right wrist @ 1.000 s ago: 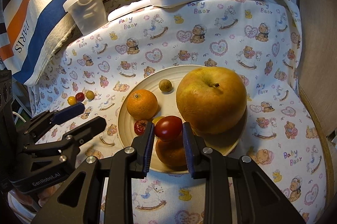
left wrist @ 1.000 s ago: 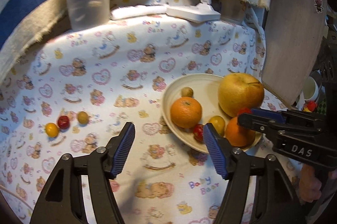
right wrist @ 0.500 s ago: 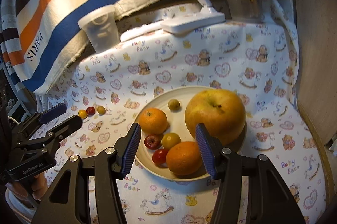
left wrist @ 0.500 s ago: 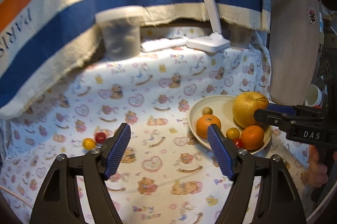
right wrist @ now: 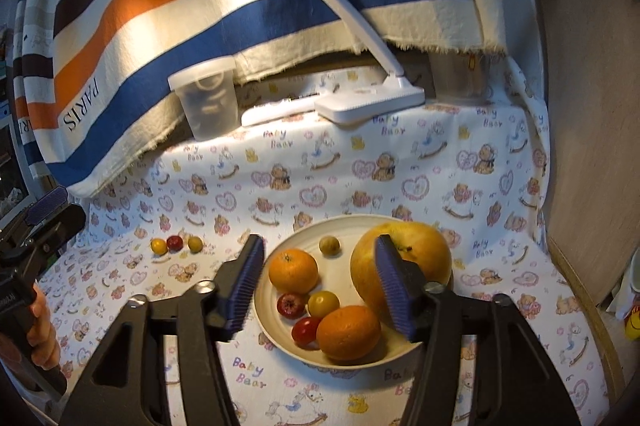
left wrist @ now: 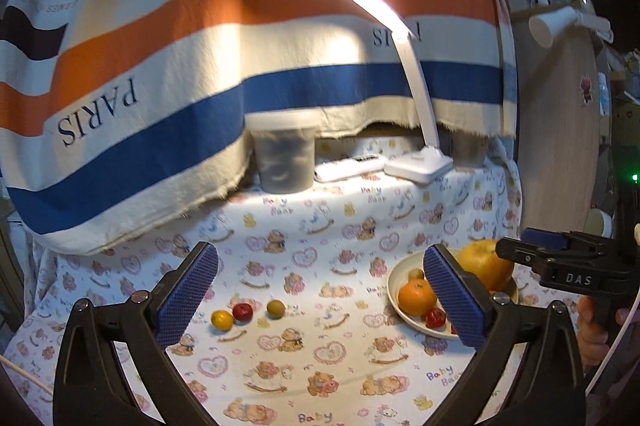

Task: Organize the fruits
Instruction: 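Withdraw both grippers from the plate and move them toward the small fruits on the cloth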

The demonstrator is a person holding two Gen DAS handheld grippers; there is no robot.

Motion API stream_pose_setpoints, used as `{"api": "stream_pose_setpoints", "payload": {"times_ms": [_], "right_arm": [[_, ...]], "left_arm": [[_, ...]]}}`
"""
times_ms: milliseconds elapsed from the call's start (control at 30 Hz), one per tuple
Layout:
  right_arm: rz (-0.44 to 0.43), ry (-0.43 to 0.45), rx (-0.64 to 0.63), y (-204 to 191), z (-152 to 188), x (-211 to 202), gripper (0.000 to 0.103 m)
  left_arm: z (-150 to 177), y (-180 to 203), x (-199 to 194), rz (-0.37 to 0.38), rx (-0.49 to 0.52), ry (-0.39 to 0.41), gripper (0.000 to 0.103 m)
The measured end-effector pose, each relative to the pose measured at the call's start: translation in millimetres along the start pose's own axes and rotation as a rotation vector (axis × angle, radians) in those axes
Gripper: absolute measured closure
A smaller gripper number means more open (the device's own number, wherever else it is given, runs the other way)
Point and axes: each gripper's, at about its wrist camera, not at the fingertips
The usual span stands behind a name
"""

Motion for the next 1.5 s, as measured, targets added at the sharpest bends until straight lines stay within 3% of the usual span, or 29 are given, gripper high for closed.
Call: {"api": "stream_pose_setpoints", "payload": {"times_ms": [133, 333, 400, 533, 667, 900, 1000, 1100, 1167, 1233, 1333, 1467, 1500], "right_arm": [[0.005, 0.035, 0.018, 2, -2, -5, 0.026], [-0.002, 0.061, 0.035, 4, -2, -12, 0.023], [0.003, 0.078, 0.034, 3, -2, -13, 0.017], [0.007, 0.095, 0.022, -3, 0, -15, 0.017], [0.045, 0.118, -0.023, -20, -5, -14, 0.017], [0.03, 0.16, -0.054, -66, -36, -1, 0.017], [0.007, 0.155, -0.049, -95, -51, 12, 0.017], [-0.011, 0.072, 0.031, -131, -70, 35, 0.017], [-0.055, 0.079, 0.071, -150, -75, 44, 0.017], [-0.025, 0.102, 0.048, -170, -76, 53, 0.017], [-0.045, 0.11, 0.031, -186, -68, 68, 0.017], [-0.083, 0.045, 0.111, -184, -44, 92, 0.017], [-0.084, 0.019, 0.079, -188, -40, 101, 0.022]], "left_arm": [[0, -8, -4, -0.002, 0.006, 0.016, 0.001], [5, -26, -8, -0.045, -0.03, 0.036, 0.001], [6, -33, -8, -0.063, -0.027, 0.041, 0.001], [5, -48, -5, -0.092, -0.005, 0.041, 0.001], [2, -68, 4, -0.131, 0.018, 0.059, 0.001], [3, -101, 24, -0.161, -0.005, 0.078, 0.001], [12, -116, 26, -0.175, -0.065, 0.082, 0.001], [22, -132, 37, -0.179, -0.12, 0.017, 0.001], [28, -139, 37, -0.201, -0.137, 0.013, 0.001], [31, -145, 38, -0.189, -0.148, -0.013, 0.001], [35, -151, 39, -0.191, -0.139, -0.05, 0.001], [39, -158, 44, -0.202, -0.155, -0.08, 0.001], [40, -160, 47, -0.2, -0.164, -0.09, 0.001]]}}
Point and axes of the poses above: each gripper's, at about its wrist camera, not at the fingertips, and x roughly the way its jaws point, y to its right, z to its underside, and after that the axes turned 15 degrees about z, right-handed
